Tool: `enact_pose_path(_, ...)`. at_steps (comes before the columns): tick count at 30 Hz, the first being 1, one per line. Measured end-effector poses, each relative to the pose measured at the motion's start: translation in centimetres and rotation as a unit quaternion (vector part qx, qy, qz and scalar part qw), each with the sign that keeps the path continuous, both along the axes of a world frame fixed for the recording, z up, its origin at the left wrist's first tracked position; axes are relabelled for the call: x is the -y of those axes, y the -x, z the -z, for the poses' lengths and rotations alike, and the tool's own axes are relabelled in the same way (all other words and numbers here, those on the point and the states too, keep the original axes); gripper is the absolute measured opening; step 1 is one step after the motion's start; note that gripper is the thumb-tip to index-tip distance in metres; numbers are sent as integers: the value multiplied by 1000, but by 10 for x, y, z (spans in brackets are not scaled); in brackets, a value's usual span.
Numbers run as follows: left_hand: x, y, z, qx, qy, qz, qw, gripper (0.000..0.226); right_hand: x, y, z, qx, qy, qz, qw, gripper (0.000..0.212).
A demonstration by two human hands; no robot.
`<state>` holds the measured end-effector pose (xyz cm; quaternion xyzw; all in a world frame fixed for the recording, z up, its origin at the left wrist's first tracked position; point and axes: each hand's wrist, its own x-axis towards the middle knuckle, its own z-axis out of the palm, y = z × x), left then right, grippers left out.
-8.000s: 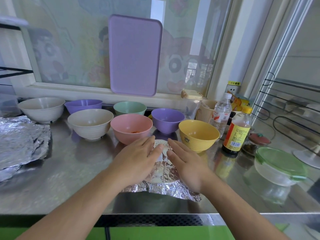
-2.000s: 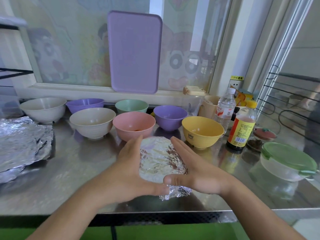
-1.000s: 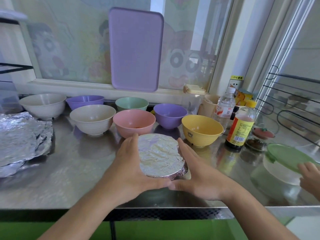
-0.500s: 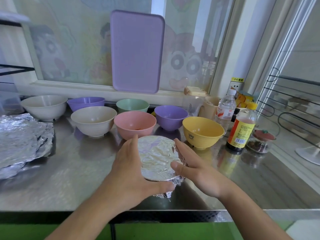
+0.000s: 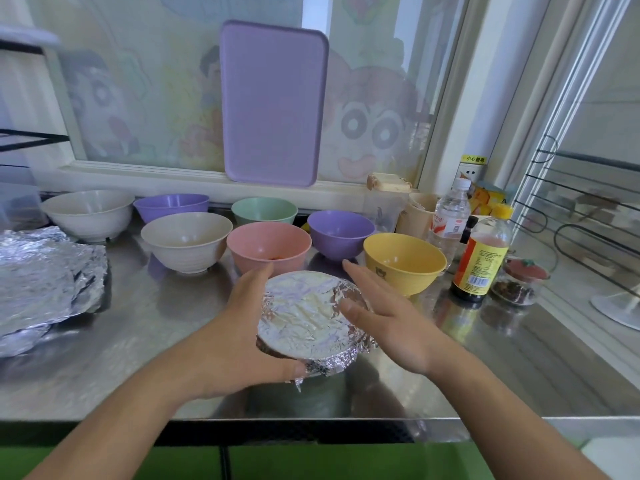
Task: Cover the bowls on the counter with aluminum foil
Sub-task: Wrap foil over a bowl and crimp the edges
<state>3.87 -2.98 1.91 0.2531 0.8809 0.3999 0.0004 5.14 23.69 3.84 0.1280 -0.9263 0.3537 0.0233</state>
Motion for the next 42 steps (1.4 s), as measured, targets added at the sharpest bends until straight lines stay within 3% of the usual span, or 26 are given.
enact_pose_path(5,-24,-17,-1,-52,3,-48,997,123,13,4,10,14,-26,-34,999,64)
enact_pose_path(7,-35,-19,2,-56,21,-94,994,145,12,1,12,2,-41,-38,998,64)
enact_pose_path(9,-37,-15,3,-55,24,-111,992,153,8,0,14,2,-47,-40,998,74)
enact_pose_path(12,-30,-5,4,-63,-22,-76,995,129,1,-6,13,11,-46,-48,998,85)
enact_pose_path(17,-23,-3,7,-66,-66,-51,994,117,-4,-14,8,6,-49,-59,997,67)
enact_pose_path(22,-22,-3,13,-72,-76,-57,993,114,-3,-16,12,-29,-46,-53,997,84)
enact_pose_path(27,-21,-4,12,-74,-63,-54,994,119,-3,-20,10,-74,-77,-55,993,85)
enact_pose_path(32,-20,-7,11,-71,-53,-57,994,113,-3,-21,20,-98,-78,-30,992,109)
enact_pose_path(36,-16,-8,9,-41,-50,-41,997,118,-8,-20,20,-61,-73,-32,995,119)
enact_pose_path(40,-14,-9,5,-14,-21,-42,999,133,-10,-14,11,-13,-9,-21,1000,91)
enact_pose_path(42,-18,-11,1,-22,2,-54,998,154,-3,-5,8,-8,-4,-16,1000,77)
